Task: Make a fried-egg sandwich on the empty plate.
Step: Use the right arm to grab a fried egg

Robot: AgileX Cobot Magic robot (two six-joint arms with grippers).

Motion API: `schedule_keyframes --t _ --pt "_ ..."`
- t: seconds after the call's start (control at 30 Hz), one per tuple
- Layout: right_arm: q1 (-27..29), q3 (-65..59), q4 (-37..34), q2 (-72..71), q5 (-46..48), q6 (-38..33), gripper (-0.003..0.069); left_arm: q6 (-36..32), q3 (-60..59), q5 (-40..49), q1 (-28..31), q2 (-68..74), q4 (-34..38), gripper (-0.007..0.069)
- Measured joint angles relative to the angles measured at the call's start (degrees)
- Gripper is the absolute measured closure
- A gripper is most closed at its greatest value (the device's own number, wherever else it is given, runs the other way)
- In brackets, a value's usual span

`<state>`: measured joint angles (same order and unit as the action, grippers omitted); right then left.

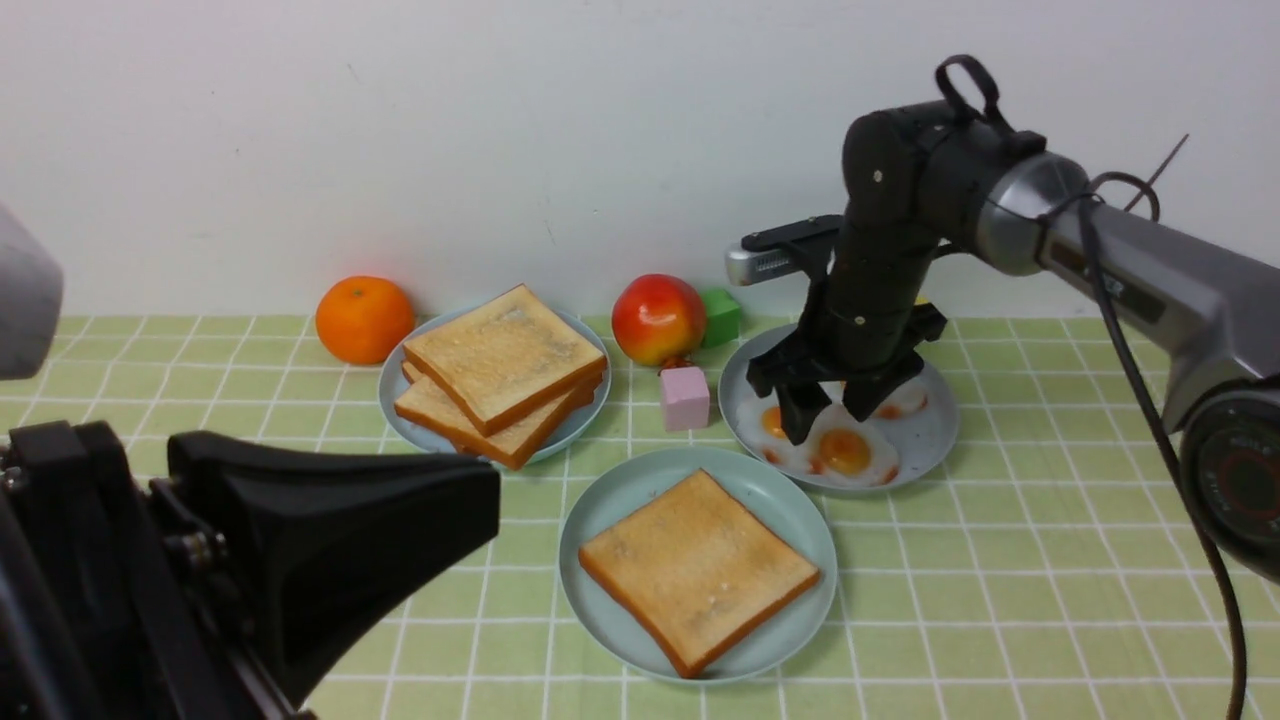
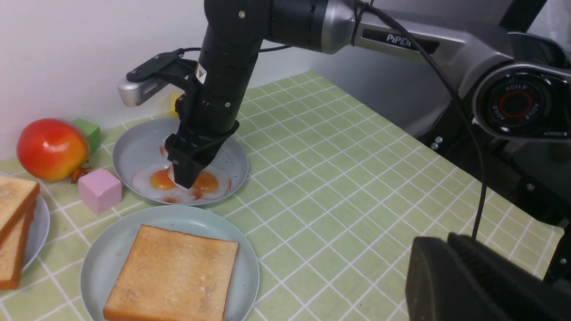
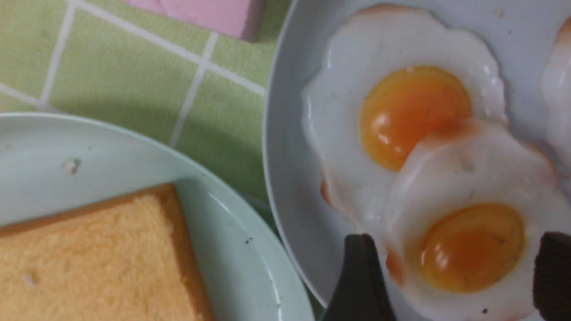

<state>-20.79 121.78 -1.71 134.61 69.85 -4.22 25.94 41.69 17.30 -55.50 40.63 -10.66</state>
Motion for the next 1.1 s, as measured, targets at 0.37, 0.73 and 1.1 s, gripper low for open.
schedule_keyframes --t 0.37,0.73,1.1 --pt "-0.4 0.3 3.9 3.9 -5.9 1.7 0.0068 0.0 0.0 0.0 0.0 0.0 -0.1 0.0585" --pt "-0.4 0.7 3.6 4.2 -5.7 -0.3 0.0128 0.0 0.0 0.0 0.0 0.0 -0.6 0.0585" --pt "-0.4 2.3 3.8 4.6 -3.9 -2.2 0.0133 0.0 0.0 0.0 0.0 0.0 -0.6 0.0585"
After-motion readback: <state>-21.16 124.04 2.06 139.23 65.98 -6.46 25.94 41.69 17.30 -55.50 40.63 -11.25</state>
